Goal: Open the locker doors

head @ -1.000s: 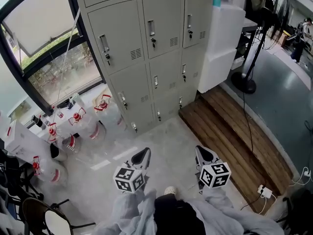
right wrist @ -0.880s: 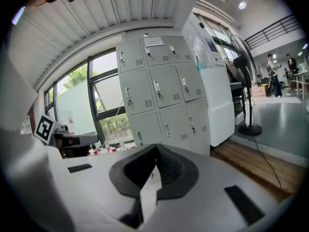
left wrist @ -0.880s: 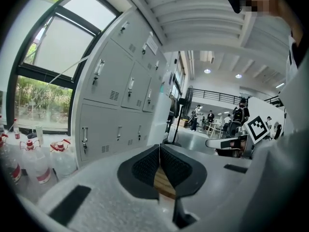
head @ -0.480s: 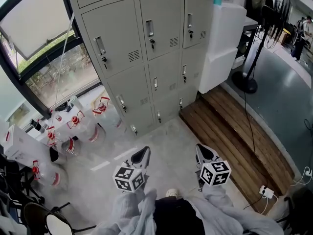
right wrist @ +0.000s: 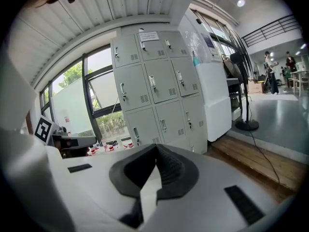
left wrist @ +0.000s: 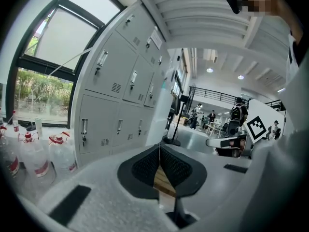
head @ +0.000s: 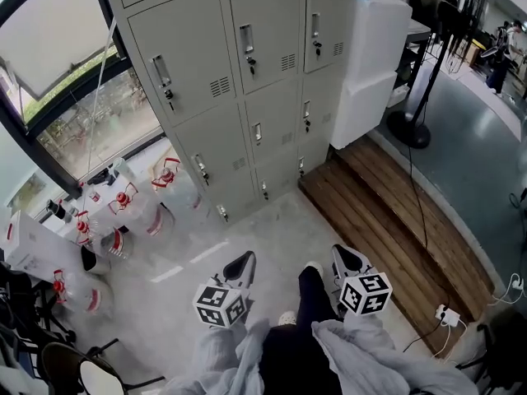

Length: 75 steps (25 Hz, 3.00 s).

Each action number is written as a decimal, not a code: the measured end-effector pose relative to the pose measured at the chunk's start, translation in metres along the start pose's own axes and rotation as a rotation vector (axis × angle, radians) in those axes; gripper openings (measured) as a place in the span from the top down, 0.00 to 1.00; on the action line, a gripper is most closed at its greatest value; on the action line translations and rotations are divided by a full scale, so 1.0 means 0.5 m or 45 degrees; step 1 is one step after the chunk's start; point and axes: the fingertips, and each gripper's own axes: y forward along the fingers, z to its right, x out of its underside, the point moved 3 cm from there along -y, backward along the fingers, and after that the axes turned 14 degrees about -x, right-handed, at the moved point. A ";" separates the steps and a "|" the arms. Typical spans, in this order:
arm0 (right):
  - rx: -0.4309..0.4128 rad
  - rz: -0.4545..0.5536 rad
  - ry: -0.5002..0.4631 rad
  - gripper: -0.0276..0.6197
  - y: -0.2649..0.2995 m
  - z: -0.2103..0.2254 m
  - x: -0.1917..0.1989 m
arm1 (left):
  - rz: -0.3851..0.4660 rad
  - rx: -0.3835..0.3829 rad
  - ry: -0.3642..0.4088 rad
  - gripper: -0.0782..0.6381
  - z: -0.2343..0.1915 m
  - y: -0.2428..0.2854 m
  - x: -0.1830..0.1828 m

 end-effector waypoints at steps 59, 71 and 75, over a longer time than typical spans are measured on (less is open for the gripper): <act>-0.584 -0.064 -0.250 0.96 0.629 0.315 -0.369 | 0.165 -0.328 -0.054 0.87 -0.119 0.551 -0.265; -0.701 0.070 -0.353 0.96 0.708 0.198 -0.562 | 0.269 -0.300 0.069 0.87 -0.190 0.562 -0.470; -0.794 0.189 -0.400 0.96 0.717 0.167 -0.647 | 0.323 -0.287 0.101 0.87 -0.205 0.570 -0.531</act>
